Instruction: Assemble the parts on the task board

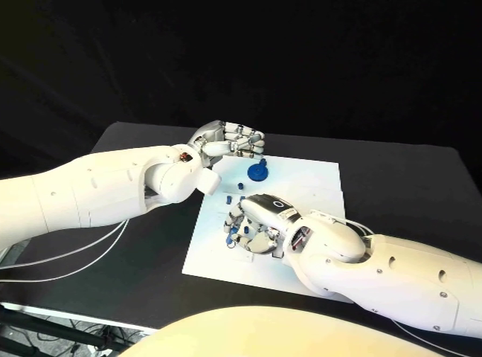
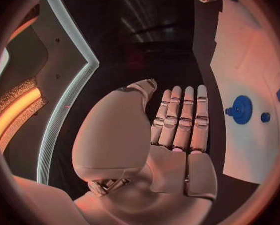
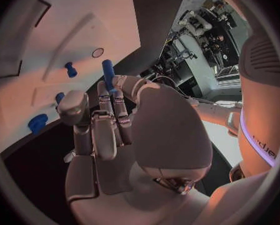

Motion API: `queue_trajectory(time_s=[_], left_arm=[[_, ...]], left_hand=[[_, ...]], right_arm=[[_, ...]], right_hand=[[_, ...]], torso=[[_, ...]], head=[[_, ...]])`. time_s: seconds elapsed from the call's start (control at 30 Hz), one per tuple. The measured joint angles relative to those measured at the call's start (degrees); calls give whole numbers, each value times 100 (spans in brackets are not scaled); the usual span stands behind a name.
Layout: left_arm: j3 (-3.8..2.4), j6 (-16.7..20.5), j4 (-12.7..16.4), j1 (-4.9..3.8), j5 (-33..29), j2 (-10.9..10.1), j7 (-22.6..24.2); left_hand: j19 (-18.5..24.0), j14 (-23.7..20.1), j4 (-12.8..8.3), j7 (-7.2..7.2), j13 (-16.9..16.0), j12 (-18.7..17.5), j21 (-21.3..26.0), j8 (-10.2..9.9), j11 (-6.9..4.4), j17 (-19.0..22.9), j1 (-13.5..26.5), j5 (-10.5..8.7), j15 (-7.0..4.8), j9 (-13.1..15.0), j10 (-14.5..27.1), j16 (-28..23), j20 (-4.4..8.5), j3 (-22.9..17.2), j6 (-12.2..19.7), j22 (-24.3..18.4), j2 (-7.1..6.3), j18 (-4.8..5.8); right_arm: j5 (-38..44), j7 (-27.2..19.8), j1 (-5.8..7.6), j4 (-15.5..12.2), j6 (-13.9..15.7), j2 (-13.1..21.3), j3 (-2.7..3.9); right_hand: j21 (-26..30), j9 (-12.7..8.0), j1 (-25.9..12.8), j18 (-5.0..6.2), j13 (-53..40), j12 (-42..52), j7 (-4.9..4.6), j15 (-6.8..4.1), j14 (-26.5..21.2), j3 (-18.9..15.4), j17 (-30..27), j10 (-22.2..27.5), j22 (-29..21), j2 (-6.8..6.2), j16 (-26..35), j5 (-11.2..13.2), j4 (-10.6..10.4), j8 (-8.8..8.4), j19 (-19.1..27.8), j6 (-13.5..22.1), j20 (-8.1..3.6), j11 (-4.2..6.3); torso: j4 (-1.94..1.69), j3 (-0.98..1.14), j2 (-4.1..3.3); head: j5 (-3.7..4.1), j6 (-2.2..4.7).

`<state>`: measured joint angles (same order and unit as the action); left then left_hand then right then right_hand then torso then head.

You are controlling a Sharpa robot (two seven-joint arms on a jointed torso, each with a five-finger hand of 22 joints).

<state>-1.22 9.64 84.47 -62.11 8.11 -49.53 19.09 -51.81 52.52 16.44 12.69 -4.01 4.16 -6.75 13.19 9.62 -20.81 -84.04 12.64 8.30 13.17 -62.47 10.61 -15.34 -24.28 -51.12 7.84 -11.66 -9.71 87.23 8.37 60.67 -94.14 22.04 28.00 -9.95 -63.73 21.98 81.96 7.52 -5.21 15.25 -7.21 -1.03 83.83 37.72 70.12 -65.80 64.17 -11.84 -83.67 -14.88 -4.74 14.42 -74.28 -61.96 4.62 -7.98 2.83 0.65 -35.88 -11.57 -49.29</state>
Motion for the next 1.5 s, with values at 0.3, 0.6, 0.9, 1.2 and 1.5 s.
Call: queue_trajectory(time_s=[0.3, 0.6, 0.9, 1.2, 1.5], left_arm=[[0, -4, -2, 0, 0, 1, 0], [0, -9, -5, 0, 0, -2, -2], [0, -14, -11, 0, 0, -3, -3], [0, -18, -18, 0, 0, -2, -4], [0, -23, -28, 0, 0, 0, -8]], left_hand=[[0, 0, 0, 0, 0, 0, 17, 0, 0, 0, 0, 0, 0, 0, 0, 0, 0, 0, 0, -4, 0, 0], [0, 0, 0, 0, 0, 0, 16, 0, 0, 0, 23, 0, 0, 0, 0, 0, 0, 0, 0, -9, 23, -1], [0, 0, 0, 0, 0, 0, 16, 0, 0, 0, 23, 0, 0, 1, 0, 0, 0, 0, 0, -9, 23, 0], [0, 0, 0, 0, 0, 0, 16, 0, 0, 0, 23, 0, 0, 1, 0, 1, 0, 0, 0, -9, 23, 0], [0, 21, 0, 0, 0, 0, 16, 0, 22, 0, 23, 0, 21, -8, 22, 1, 0, 0, 0, -20, 23, -1]], right_arm=[[14, -34, -47, 212, -9, -123, -23], [48, -22, -60, 330, -44, -163, -39], [115, -4, -51, 349, -171, -167, -41], [180, 11, -37, 386, -243, -195, -41], [220, 31, -38, 404, -267, -247, -49]], right_hand=[[0, -1, 1, 0, -2, -10, 0, 0, 0, 0, -6, 0, 0, 0, 0, 1, 0, -1, 0, 0, 0, 0], [0, -3, 1, 0, -4, -31, 0, 0, 0, 0, -17, -15, -12, 0, 0, 7, 1, -1, 0, 0, 0, -15], [0, 5, 1, 0, -6, -11, -1, 0, 0, 0, -23, -15, -11, 0, 0, 17, 1, -1, 0, 1, 0, -15], [0, 3, 1, 1, -13, -11, -1, 1, 0, 0, -23, -15, -11, 0, 0, 28, 2, -2, 21, 2, -20, -15], [22, 26, 1, 0, -9, -12, 0, 1, 0, 1, -34, -14, -19, 1, 0, 11, 2, -14, 21, 4, -20, -14]], torso=[[0, -3, 0], [1, 0, 0], [6, 1, 0], [5, 1, 0], [-1, 4, -3]], head=[[12, -6], [6, 5], [-2, -13], [-5, -21], [-7, -22]])
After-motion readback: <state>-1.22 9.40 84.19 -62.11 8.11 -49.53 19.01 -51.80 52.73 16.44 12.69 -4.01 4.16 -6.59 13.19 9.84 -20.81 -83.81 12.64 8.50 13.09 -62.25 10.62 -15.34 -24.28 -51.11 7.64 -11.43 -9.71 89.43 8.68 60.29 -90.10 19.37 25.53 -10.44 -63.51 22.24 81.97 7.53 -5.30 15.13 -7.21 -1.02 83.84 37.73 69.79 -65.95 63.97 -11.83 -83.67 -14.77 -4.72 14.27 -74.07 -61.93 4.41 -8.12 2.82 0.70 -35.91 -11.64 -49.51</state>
